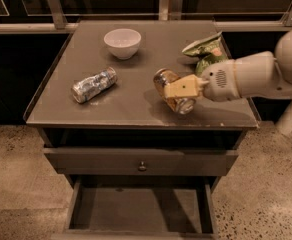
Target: Place orange can into middle drawer
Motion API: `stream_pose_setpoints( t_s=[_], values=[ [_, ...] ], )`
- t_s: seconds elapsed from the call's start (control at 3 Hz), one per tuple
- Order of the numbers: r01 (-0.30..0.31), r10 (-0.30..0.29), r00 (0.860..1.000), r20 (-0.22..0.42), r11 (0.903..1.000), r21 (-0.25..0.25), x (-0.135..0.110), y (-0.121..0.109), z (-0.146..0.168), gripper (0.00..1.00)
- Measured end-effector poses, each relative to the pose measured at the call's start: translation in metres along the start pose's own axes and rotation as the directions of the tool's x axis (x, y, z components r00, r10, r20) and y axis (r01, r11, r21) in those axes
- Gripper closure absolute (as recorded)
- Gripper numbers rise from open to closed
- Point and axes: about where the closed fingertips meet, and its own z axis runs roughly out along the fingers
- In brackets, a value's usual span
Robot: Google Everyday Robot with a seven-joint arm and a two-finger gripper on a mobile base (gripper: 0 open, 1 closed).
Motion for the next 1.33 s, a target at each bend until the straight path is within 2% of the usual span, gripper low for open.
stream_pose_setpoints(
  t_s=[0.33, 0.67, 1.0, 1.33],
  values=[
    [-0.089, 0.089, 0.996, -0.008, 0.9947, -0.052, 0.036, 0.021, -0.045, 1.0],
    [-0.183, 0.185, 0.983, 0.011, 0.9767, -0.113, 0.065, 0.038, -0.061, 1.0],
    [-0.197, 0.201, 0.979, 0.02, 0.9733, -0.117, 0.068, 0.038, -0.065, 1.0],
    [-0.175, 0.176, 0.984, -0.003, 0.9787, -0.107, 0.063, 0.046, -0.061, 1.0]
  ],
)
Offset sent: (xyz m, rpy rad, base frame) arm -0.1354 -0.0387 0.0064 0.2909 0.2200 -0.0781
